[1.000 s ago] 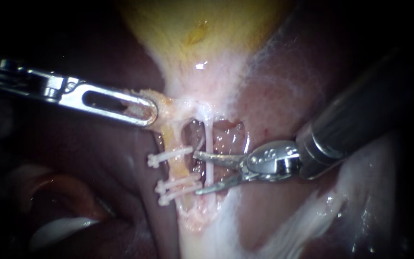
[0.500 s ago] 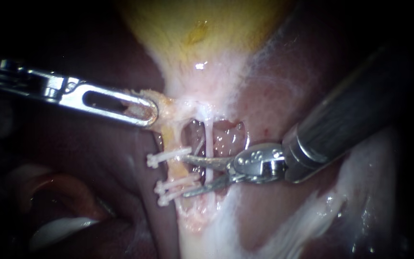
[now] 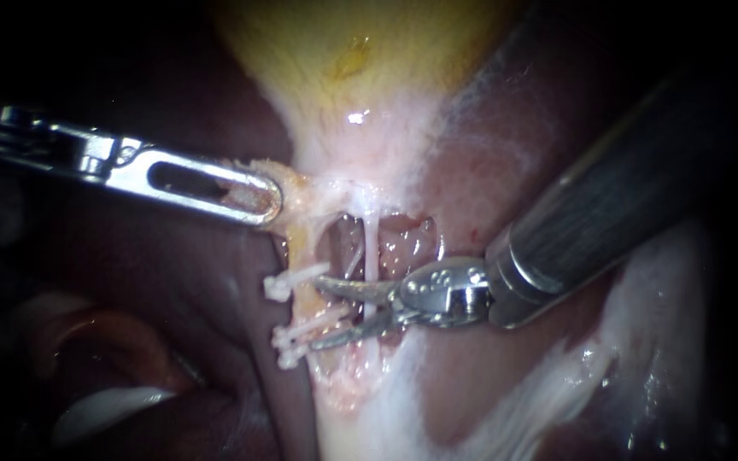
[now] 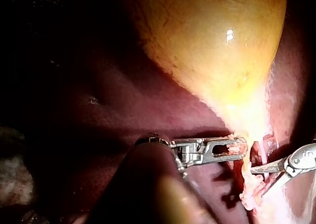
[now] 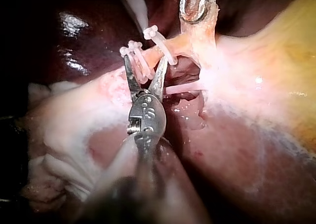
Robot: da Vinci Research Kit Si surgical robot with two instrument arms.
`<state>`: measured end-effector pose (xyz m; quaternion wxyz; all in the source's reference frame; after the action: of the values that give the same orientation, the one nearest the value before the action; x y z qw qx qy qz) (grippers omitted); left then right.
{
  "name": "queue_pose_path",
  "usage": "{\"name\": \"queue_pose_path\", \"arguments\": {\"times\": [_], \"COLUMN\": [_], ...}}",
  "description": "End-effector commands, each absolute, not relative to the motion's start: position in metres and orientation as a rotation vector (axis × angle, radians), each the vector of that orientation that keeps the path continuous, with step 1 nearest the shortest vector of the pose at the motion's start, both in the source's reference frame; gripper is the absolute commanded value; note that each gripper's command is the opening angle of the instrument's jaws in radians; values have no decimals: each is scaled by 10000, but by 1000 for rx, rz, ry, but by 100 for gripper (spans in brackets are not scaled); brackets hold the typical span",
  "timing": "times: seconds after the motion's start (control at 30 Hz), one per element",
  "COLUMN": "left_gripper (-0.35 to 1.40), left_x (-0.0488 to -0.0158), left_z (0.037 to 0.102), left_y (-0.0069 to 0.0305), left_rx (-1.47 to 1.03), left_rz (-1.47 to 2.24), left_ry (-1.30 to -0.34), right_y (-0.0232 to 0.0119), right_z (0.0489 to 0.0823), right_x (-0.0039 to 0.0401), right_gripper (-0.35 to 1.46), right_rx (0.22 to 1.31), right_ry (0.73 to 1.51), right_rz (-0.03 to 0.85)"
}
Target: Go to the cutting position left tube
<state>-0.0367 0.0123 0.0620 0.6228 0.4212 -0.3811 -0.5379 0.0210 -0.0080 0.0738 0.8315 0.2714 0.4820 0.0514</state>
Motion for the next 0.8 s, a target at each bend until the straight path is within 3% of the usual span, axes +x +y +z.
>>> {"name": "queue_pose_path", "arguments": {"times": [0.03,0.23,0.8], "left_gripper": [-35,-35,-35], "left_x": [-367,-367,-367], "left_z": [620,620,620], "left_y": [123,123,123], "left_rx": [967,967,967], "left_rz": [-1235,-1236,-1236], "left_ry": [-875,-875,-875], "right_y": [-79,-79,-72], "right_z": [738,740,743], "right_x": [211,218,235], "right_gripper": [141,141,141], "right_rx": [578,603,735], "right_ry": [1025,1033,1090], "right_rz": [113,114,230]}}
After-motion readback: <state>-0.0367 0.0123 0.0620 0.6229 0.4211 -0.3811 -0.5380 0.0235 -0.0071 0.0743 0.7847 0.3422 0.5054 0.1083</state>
